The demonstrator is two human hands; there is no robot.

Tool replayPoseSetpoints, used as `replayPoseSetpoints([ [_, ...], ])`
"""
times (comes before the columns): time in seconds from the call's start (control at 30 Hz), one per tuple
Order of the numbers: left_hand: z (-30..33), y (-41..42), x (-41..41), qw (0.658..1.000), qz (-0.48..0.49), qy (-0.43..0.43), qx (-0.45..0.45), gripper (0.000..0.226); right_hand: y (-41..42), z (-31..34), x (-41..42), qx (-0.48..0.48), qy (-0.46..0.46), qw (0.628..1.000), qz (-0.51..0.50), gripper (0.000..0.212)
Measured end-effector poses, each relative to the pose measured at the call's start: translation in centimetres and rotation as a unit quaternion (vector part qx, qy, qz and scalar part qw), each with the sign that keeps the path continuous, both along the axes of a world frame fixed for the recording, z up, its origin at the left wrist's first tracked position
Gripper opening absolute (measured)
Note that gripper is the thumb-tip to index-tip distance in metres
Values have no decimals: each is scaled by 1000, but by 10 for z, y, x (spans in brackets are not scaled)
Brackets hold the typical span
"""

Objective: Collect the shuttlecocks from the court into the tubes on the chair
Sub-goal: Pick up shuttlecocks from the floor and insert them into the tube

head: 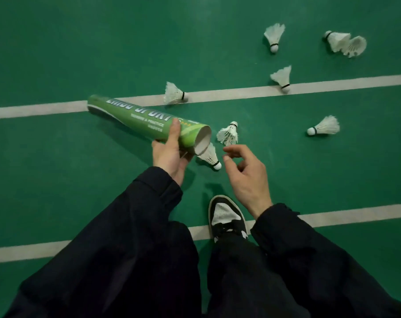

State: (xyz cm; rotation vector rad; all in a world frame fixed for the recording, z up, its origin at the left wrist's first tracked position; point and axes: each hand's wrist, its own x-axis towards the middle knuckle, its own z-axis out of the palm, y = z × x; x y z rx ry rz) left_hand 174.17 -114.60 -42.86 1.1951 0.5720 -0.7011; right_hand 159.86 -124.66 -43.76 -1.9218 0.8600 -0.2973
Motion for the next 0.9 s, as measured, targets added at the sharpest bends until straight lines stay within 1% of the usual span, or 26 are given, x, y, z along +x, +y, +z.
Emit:
replayPoseSetpoints([
  [0.03, -6, 7, 5, 1000, 16, -2, 13, 65, -3, -18, 6, -8, 53, 999, 10, 22],
  [0.1, -17, 20, 11, 999, 26, -2, 28, 66, -7, -50, 21, -69, 135, 984, 99, 36],
  [0.17, -23, 31, 14, 999, 26, 3, 43, 66, -8, -76, 37, -156, 181, 947, 216, 57],
  [0.2, -24, 36, 16, 999, 24, 7, 46, 65, -10, -87, 43, -194, 194, 925, 263, 64],
  [0.23, -24, 38, 17, 999, 24, 11, 46, 64, -12, -96, 48, -223, 203, 907, 293, 66],
  [0.27, -25, 40, 18, 999, 25, 14, 45, 64, -14, -103, 52, -250, 215, 892, 308, 62],
  [0.3, -24, 40, 19, 999, 28, 16, 43, 64, -16, -103, 55, -269, 228, 883, 309, 52],
  [0.33, -22, 40, 20, 999, 31, 17, 42, 64, -17, -99, 56, -272, 221, 891, 290, 39],
  [0.37, -20, 39, 20, 998, 33, 16, 41, 64, -18, -93, 56, -244, 194, 917, 247, 27],
  [0.4, -18, 38, 19, 998, 36, 16, 41, 64, -17, -82, 54, -192, 142, 953, 184, 18],
  [0.43, -17, 37, 19, 998, 40, 16, 37, 64, -14, -64, 50, -115, 61, 986, 102, 11],
  [0.47, -16, 36, 19, 998, 45, 16, 32, 64, -11, -43, 43, -24, -46, 998, 18, 7],
  [0.5, -14, 35, 18, 998, 50, 16, 22, 66, -6, -20, 37, 48, -140, 988, -35, 11],
  [0.53, -13, 32, 16, 998, 52, 16, 9, 68, 0, -2, 31, 91, -194, 976, -45, 17],
  [0.57, -11, 29, 14, 999, 46, 15, -3, 71, 7, 9, 27, 103, -204, 973, -25, 18],
  [0.63, -6, 23, 6, 1000, 19, 8, -22, 76, 21, 12, 23, 64, -157, 985, 28, 15],
  [0.7, -2, 18, -4, 1000, 4, 0, -24, 76, 32, 11, 25, 22, -95, 991, 87, 20],
  [0.73, -1, 17, -9, 1000, -2, -1, -27, 74, 36, 11, 27, 7, -53, 990, 134, 24],
  [0.77, -2, 17, -11, 999, -9, -5, -32, 72, 38, 12, 30, -4, 4, 982, 191, 24],
  [0.8, -3, 17, -14, 999, -22, -7, -34, 69, 38, 13, 33, -5, 64, 969, 239, 17],
  [0.83, -3, 17, -17, 999, -39, -7, -29, 66, 38, 15, 37, 12, 115, 957, 266, 11],
  [0.87, -3, 16, -19, 998, -56, -8, -19, 63, 36, 14, 42, 36, 150, 949, 275, 13],
  [0.9, -3, 16, -20, 997, -71, -11, -11, 60, 35, 13, 47, 61, 161, 947, 271, 24],
])
